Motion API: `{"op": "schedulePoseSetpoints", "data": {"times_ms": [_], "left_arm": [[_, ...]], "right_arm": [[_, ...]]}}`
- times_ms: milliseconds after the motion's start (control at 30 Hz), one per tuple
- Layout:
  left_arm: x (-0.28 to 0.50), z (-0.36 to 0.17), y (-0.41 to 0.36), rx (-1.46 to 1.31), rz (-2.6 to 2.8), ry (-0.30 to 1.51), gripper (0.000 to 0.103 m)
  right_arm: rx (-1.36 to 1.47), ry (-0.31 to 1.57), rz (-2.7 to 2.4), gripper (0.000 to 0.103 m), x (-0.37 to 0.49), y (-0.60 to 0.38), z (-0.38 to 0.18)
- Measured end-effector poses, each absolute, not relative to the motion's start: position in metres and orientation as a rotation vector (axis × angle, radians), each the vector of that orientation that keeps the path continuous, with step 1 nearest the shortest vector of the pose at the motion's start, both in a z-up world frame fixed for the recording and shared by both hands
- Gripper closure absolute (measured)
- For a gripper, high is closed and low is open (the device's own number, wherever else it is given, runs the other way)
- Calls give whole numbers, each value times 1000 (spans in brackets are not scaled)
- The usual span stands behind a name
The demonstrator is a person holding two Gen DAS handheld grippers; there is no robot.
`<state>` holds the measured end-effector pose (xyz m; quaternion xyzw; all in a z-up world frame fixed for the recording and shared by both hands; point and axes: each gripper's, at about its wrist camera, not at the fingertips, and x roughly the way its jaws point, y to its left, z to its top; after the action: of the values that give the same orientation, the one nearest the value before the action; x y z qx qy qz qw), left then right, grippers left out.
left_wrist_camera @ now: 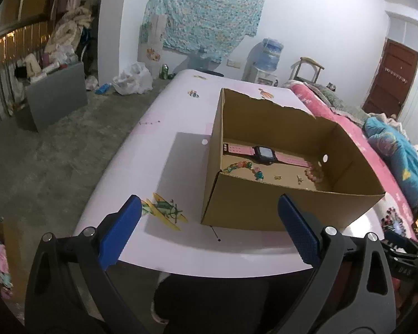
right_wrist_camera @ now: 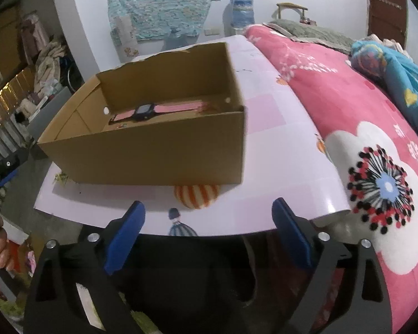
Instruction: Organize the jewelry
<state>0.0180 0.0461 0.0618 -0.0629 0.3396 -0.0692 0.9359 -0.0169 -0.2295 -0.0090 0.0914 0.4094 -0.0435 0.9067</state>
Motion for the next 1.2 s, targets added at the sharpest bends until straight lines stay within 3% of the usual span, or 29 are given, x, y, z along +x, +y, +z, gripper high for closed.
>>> {"op": "schedulePoseSetpoints", "data": {"times_ms": [600, 1200], "left_arm": [[2, 78, 13, 6, -173, 626, 8], [14, 54, -5, 53, -96, 800, 8]], "right_arm": [[147, 804, -86, 7, -4, -200, 4], [137, 818, -102, 7, -2, -199, 3]]}}
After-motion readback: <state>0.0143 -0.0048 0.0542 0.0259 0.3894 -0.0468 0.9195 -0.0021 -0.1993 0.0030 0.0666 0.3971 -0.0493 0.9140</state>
